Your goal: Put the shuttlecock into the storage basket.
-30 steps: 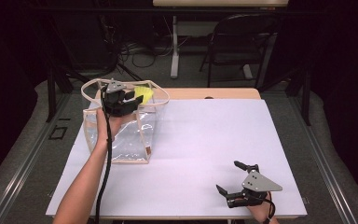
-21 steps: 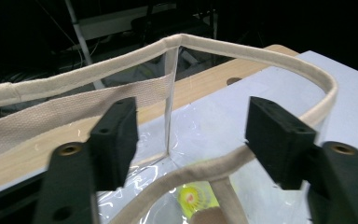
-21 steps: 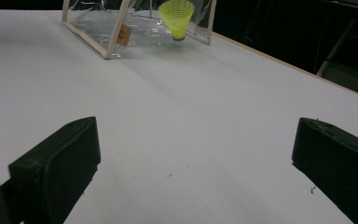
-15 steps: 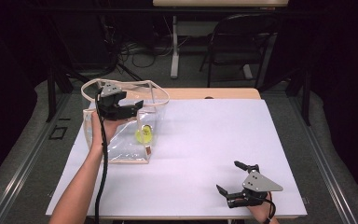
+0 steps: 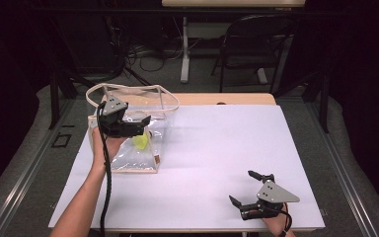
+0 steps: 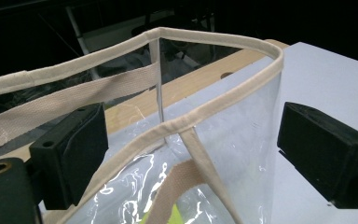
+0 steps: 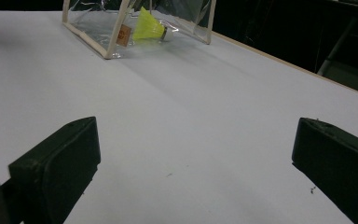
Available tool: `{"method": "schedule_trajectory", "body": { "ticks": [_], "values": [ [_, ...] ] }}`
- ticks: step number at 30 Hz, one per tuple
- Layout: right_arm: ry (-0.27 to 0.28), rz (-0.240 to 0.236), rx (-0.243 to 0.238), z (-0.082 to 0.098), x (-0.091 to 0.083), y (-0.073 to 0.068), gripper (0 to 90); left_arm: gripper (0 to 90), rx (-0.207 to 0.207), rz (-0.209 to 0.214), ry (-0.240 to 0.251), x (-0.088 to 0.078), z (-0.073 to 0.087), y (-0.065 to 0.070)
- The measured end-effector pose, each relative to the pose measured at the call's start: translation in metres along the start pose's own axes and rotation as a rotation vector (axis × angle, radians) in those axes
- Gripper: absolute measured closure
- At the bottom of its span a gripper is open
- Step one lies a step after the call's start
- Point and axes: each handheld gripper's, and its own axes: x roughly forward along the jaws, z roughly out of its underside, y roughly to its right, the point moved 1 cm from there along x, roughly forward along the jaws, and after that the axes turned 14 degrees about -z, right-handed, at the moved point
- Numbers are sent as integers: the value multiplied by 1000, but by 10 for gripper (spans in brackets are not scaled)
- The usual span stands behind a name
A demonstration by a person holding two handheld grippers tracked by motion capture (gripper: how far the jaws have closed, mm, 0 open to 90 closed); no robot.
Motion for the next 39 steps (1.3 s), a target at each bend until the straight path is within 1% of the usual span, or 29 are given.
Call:
{"method": "schedule_trajectory", "body": {
  "ticks": [6,15,17,28,31,34,36,39],
  "values": [
    [1,1,5,1,0,1,4,51,25,-7,1,-7,6,7],
    [1,0,9,2,0,2,4,11,36,-6,2,-14,12,12],
    [1,1,9,2,0,2,4,2,44,-5,4,-16,13,13],
    [2,-7,4,1,0,1,5,1,69,-12,25,-25,18,21],
    [-1,-9,0,0,1,0,4,1,83,-12,30,-28,22,24],
    [-3,-9,-6,0,1,-1,4,0,84,-9,32,-30,27,25],
    [-4,-8,-4,0,1,-1,4,0,92,-16,28,-32,30,26],
    [-4,-7,-7,0,1,0,4,0,87,-18,32,-35,36,26]
  ]
}}
